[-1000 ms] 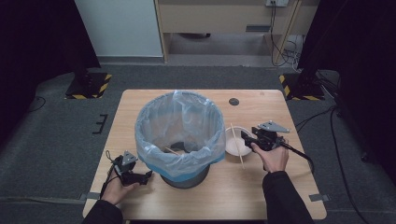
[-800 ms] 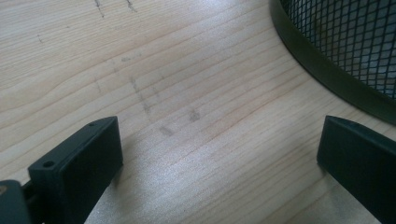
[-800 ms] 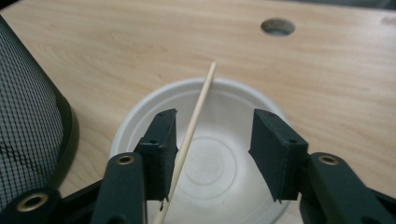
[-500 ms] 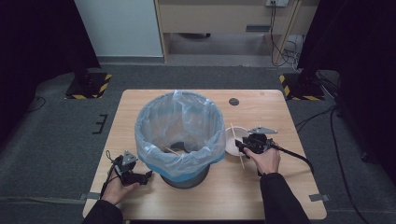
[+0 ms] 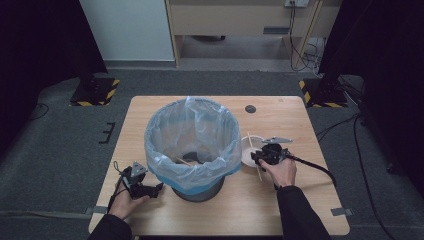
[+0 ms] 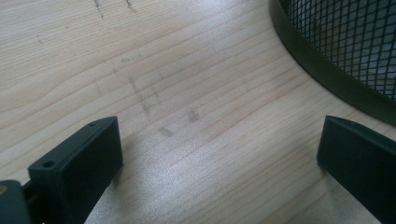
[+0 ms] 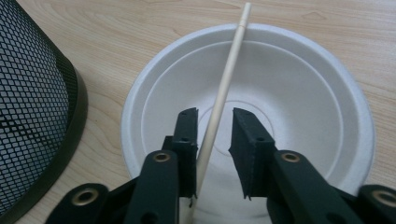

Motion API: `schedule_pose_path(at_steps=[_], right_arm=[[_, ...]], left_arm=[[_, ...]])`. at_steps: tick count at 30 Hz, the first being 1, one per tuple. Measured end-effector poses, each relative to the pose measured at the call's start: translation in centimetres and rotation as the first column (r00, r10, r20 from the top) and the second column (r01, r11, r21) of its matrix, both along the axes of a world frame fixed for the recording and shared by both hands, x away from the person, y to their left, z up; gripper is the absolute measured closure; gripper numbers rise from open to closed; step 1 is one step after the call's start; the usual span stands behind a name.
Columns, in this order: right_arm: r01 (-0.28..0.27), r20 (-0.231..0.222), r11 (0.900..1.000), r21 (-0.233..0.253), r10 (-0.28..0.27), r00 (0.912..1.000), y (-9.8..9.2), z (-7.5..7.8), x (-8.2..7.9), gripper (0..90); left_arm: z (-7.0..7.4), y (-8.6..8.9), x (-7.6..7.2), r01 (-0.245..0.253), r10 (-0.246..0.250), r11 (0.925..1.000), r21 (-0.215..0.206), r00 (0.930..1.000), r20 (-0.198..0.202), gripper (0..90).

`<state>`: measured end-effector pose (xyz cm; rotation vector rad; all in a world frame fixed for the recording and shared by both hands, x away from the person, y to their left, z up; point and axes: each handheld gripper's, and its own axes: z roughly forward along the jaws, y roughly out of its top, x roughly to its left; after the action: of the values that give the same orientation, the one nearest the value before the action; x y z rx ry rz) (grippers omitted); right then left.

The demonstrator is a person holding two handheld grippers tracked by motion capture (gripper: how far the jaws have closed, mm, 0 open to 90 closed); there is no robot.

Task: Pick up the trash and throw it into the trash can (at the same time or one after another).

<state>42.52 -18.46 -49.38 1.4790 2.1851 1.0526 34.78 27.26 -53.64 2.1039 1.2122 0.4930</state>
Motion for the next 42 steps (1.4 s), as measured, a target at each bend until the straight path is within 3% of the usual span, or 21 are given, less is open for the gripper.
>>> schedule_pose_path(at_steps=[6, 9, 17, 23, 28, 42], right_arm=[[0.006, -0.018, 1.000, -0.004, -0.006, 0.9998, 0.0, 0.1, 0.1, 85.1], [0.005, -0.009, 1.000, 0.000, -0.005, 0.9999, -0.2, 0.3, 0.1, 85.4], [0.013, 0.041, 0.999, 0.035, -0.015, 0.9990, -1.2, 1.6, -0.1, 85.7], [0.024, 0.114, 0.994, 0.110, -0.037, 0.9928, -2.6, 3.3, -0.4, 85.7], [0.036, 0.196, 0.980, 0.197, -0.075, 0.9777, -4.4, 5.6, -1.0, 85.7], [0.042, 0.319, 0.947, 0.317, -0.148, 0.9360, -6.8, 8.8, -2.0, 85.7]], left_arm=[[0.0, 0.0, 0.0, 0.000, 0.000, 1.0000, 0.000, 1.0000, 0.000, 0.0], [0.0, 0.0, 0.0, 0.000, 0.000, 1.0000, 0.000, 1.0000, 0.000, 0.0], [0.0, 0.0, 0.0, 0.000, 0.000, 1.0000, 0.000, 1.0000, 0.000, 0.0], [0.0, 0.0, 0.0, 0.000, 0.000, 1.0000, 0.000, 1.0000, 0.000, 0.0], [0.0, 0.0, 0.0, 0.000, 0.000, 1.0000, 0.000, 1.0000, 0.000, 0.0], [0.0, 0.0, 0.0, 0.000, 0.000, 1.0000, 0.000, 1.0000, 0.000, 0.0]])
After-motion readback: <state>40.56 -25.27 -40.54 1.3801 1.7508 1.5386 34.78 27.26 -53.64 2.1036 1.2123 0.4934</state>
